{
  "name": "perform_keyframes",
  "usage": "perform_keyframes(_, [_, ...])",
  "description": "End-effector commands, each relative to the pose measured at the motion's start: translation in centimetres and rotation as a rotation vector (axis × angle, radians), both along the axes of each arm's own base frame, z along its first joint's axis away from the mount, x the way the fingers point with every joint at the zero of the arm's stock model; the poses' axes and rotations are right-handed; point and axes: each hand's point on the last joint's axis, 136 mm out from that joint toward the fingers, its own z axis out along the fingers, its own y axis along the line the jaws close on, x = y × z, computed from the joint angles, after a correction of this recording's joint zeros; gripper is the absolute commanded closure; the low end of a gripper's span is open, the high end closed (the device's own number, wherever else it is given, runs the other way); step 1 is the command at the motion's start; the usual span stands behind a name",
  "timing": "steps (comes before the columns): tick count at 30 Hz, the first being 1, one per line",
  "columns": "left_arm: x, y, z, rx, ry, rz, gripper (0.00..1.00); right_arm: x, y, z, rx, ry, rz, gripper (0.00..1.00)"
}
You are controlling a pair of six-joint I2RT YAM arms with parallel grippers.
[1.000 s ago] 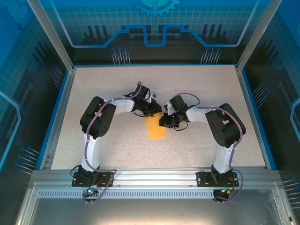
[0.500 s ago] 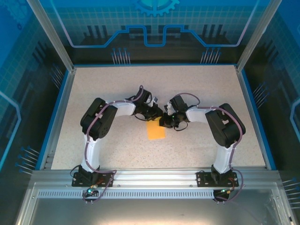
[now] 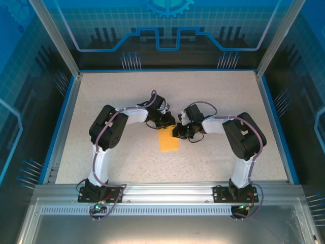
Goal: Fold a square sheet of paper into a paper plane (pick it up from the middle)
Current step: First fold in half a square sheet of paper at the center of the table.
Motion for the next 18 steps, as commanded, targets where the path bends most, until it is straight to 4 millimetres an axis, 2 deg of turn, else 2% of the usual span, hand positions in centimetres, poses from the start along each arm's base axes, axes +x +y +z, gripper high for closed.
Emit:
perform_keyframes(1, [2.5,1.9,-1.4,0.08,-0.04,0.045,0.85,-5.6,-2.4,-4.1,-0.107,0.195,0.024,0.9])
perform_keyframes(11, [4.4,2.3,-2.1,0.127,-0.057,0.056,0.85,-8.5,-2.9,-5.0,-0.133,0.238,0.034,0.91])
perform_keyframes(18, [4.7,2.7,-2.8,0.16,-0.052,0.062,0.85,-8.8,-3.2,-3.8,-0.138,0.203,0.052,0.91])
